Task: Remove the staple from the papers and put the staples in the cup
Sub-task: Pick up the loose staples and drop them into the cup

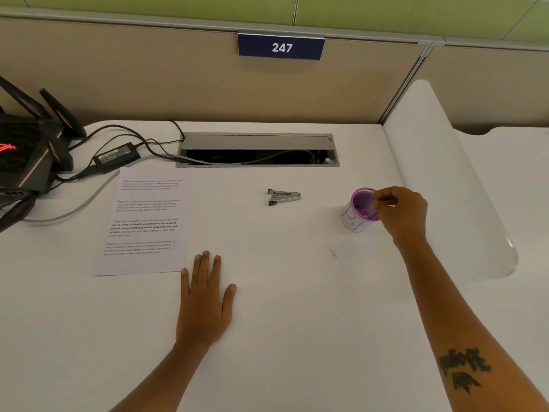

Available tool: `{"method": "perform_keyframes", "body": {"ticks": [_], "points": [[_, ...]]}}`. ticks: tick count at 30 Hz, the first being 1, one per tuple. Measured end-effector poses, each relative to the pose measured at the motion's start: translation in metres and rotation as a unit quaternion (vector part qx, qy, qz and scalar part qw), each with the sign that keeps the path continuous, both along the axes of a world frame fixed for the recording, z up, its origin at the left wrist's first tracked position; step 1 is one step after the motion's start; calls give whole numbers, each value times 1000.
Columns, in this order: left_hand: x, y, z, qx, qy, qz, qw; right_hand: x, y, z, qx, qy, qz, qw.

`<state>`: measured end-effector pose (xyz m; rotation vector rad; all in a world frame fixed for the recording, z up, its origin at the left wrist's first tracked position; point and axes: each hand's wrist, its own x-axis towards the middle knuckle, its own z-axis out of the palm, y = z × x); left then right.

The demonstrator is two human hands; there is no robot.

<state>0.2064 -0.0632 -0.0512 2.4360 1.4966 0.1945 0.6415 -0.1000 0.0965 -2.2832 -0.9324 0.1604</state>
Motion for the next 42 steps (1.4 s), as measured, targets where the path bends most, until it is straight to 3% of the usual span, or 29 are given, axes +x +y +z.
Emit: {"method": "perform_keyframes", "body": {"ticks": [8, 14, 18, 23, 28, 32, 38, 42], "points": [[-1, 0, -1, -2, -9, 0, 1000, -24, -15, 0, 73, 27, -21, 997], [-1, 1, -3, -3, -4, 2, 1000, -74, -46, -42, 95, -61, 79, 990], [0, 1, -2, -4, -6, 1, 1000, -89, -67, -85, -41, -46, 95, 994], [-1, 0, -3, -3, -6, 0, 1000, -87, -78, -108, -206, -72, 108, 970], [-1, 1, -3, -3, 0, 0, 1000, -94, -81, -111, -210, -82, 138, 964], [-1, 1, -2, -2, -2, 1, 1000, -103, -85, -109, -179, -47, 67, 980], [0, 1, -2, 0, -2, 1, 1000, -144, -87, -122, -273, -46, 31, 960], [0, 1, -2, 1, -6, 1, 1000, -159, -74, -126, -276, -39, 26, 960]]}}
